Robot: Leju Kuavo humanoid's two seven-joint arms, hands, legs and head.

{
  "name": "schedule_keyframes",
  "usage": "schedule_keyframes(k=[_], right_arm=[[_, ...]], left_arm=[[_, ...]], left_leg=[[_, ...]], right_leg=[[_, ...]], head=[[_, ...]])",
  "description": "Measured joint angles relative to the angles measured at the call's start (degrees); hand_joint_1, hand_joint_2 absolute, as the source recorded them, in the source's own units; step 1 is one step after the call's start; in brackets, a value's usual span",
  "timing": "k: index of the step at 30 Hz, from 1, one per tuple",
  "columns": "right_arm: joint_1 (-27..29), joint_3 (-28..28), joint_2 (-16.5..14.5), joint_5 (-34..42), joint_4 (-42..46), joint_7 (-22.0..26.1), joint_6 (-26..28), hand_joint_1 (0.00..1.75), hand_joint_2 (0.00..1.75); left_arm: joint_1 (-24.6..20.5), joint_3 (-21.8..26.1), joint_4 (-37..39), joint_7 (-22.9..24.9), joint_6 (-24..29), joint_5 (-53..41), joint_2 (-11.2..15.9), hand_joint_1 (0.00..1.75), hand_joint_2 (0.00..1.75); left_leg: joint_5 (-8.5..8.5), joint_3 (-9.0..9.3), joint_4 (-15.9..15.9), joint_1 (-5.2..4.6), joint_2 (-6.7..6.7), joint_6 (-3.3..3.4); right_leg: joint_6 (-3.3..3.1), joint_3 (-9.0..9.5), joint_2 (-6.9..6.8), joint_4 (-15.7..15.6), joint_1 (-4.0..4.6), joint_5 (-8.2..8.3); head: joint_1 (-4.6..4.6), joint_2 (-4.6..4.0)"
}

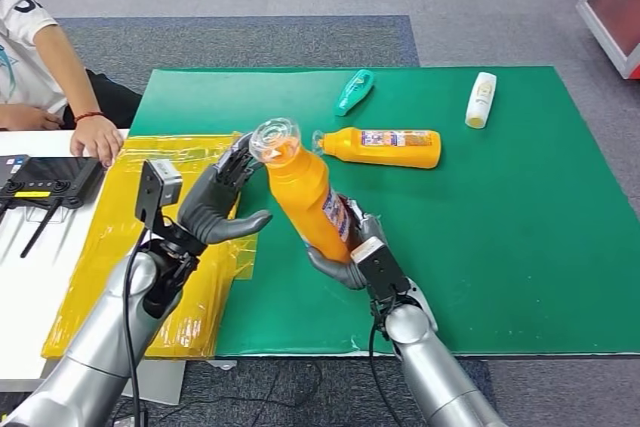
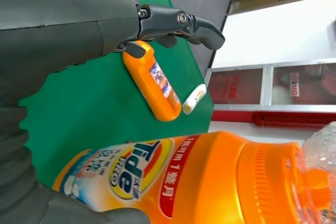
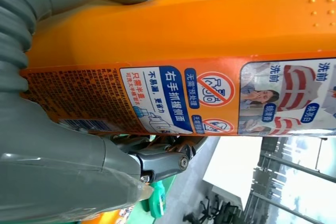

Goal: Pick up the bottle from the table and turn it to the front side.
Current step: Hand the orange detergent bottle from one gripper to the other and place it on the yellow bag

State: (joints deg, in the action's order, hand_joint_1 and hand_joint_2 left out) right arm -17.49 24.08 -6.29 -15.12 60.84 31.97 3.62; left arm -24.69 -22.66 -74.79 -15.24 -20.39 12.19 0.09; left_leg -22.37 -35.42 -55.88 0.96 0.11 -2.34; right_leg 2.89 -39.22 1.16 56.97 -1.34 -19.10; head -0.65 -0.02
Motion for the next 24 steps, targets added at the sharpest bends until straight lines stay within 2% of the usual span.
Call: schedule_keyframes(k=[8,10,17,24], right_arm=[[-0.3,1.0,-0.2,0.6,-0.2,-0.1,0.1,1.75,1.75],[-0.4,1.3,-0.2,0.7,-0.3,-0.1,-0.2,1.75,1.75],[-1.8,3.5,-0.6,0.8,-1.1,0.0,-1.9,1.75,1.75],[-2.7,4.7,-0.8,0.8,-1.7,0.0,-2.2,1.75,1.75]], left_arm=[[-0.6,-1.4,0.4,0.0,-0.1,2.7,0.0,0.00,1.75],[-0.9,-1.7,0.6,-0.2,-2.2,4.3,0.0,0.00,1.75],[-2.6,-3.9,2.1,-0.3,-14.6,14.0,0.6,0.00,1.75],[-3.1,-4.3,3.9,-0.3,-16.6,15.6,1.7,0.00,1.75]], left_leg=[[0.00,0.00,0.0,0.00,0.00,0.00],[0.00,0.00,0.0,0.00,0.00,0.00],[0.00,0.00,0.0,0.00,0.00,0.00],[0.01,0.00,0.0,0.00,0.00,0.00]], right_leg=[[0.00,0.00,0.00,0.0,0.00,0.00],[0.00,0.00,0.00,0.0,0.00,0.00],[0.00,0.00,0.00,0.0,0.00,0.00],[0.00,0.00,0.00,0.0,0.00,0.00]], head=[[-0.01,-0.01],[0.00,-0.01],[0.00,-0.01],[0.00,-0.01]])
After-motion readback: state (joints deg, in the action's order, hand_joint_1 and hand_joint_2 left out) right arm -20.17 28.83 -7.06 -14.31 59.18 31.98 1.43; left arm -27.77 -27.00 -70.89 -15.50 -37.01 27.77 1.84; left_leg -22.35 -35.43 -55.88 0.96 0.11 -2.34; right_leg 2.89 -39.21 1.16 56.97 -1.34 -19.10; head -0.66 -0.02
